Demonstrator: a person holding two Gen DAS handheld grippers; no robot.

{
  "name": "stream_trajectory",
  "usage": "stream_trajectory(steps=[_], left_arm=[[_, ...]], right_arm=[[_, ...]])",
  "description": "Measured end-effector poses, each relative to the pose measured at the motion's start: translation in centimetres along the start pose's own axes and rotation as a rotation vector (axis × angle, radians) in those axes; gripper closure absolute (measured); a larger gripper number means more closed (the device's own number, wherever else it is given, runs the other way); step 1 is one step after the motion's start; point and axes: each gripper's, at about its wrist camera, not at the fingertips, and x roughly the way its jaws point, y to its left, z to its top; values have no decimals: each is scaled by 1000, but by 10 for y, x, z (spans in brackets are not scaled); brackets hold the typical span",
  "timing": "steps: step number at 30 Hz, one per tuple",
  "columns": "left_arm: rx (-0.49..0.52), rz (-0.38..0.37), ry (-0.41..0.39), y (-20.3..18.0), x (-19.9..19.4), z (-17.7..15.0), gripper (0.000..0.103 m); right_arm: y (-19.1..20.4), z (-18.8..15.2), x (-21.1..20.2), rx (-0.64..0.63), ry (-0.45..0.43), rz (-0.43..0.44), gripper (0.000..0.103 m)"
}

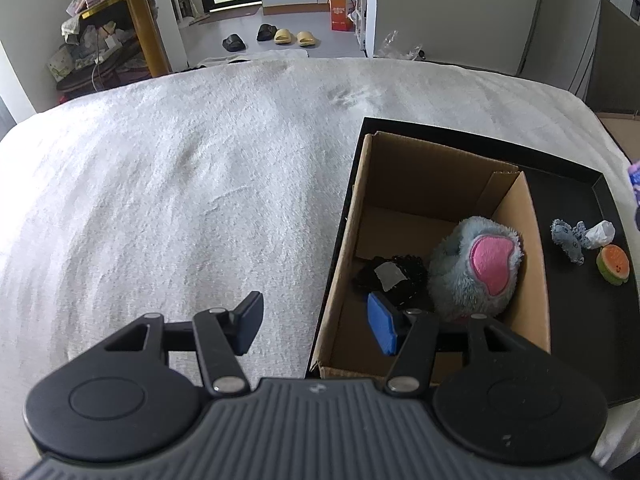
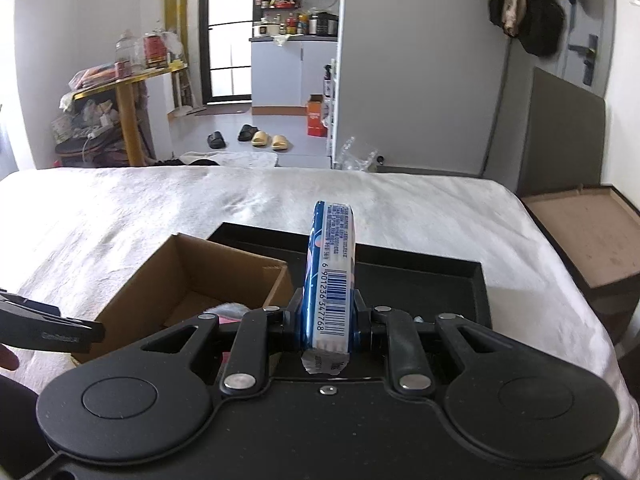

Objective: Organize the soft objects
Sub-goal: 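Carry the blue tissue pack into the cardboard box and open the right gripper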

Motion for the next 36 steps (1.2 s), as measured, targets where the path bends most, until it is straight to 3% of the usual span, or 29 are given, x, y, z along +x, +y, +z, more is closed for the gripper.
stream_trajectory(steps=[21, 24, 28, 30, 31, 32, 36], left_arm=[[-34, -89, 73, 12, 26, 2, 55], [-35, -97, 80, 13, 30, 2, 60], [-42, -104, 97, 14, 36, 2, 77], [-46, -112, 107, 15, 39, 2, 86], [-49, -124, 108, 16, 40, 2, 91], [-50, -128, 105, 16, 39, 2, 92], [-51, -120, 103, 14, 40, 1, 92]], right_arm=[[70, 18, 36, -111, 66, 118, 82], [75, 20, 42, -116, 77, 124, 82], [79, 20, 49, -114, 96, 142, 81], [83, 19, 52, -111, 114, 171, 78], [86, 19, 54, -113, 124, 180, 71], [89, 18, 55, -121, 133, 184, 65], [94, 15, 50, -149, 130, 183, 63]])
